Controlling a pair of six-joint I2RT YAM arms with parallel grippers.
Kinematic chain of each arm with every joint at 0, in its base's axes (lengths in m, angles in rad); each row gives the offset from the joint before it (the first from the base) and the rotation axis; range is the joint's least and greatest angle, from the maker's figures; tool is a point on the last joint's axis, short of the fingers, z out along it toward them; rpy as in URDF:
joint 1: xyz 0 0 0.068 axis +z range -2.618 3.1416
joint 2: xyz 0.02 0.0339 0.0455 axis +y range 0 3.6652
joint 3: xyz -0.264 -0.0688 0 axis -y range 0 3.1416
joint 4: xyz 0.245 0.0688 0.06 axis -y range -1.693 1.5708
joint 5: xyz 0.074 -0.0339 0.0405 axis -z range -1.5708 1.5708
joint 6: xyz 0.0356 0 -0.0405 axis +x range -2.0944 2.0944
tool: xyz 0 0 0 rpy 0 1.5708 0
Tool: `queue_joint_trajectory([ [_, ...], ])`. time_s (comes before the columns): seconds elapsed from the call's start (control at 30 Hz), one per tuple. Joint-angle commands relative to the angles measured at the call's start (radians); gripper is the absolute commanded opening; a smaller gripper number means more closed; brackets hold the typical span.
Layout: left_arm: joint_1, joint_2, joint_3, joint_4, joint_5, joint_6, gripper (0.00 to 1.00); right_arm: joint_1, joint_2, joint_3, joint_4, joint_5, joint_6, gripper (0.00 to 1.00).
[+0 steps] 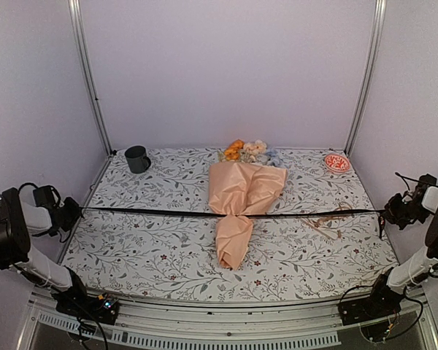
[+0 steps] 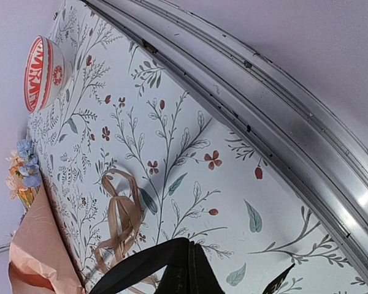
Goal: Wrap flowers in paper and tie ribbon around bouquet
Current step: Tie the ribbon around the folded bouquet.
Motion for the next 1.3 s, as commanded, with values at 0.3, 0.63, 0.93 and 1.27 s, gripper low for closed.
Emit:
queue_joint_trajectory([
  [0.3,0.087,-0.021,-0.004,0.126,-0.144,-0.034,0.0,-0.071,-0.025,0.002,0.11,0.109,0.012,0.01],
  [0.63,-0.333,-0.034,0.154,0.021,-0.169,0.102,0.0,0.179,-0.055,0.015,0.186,-0.058,-0.002,0.01],
  [0.93,-0.755,-0.081,0.45,-0.189,-0.208,0.219,0.0,0.604,-0.026,0.249,0.162,-0.127,0.057,0.01],
  [1.27,-1.25,-0.251,0.676,-0.298,-0.221,0.579,0.0,1.027,-0.196,0.477,0.137,-0.406,-0.087,0.0],
])
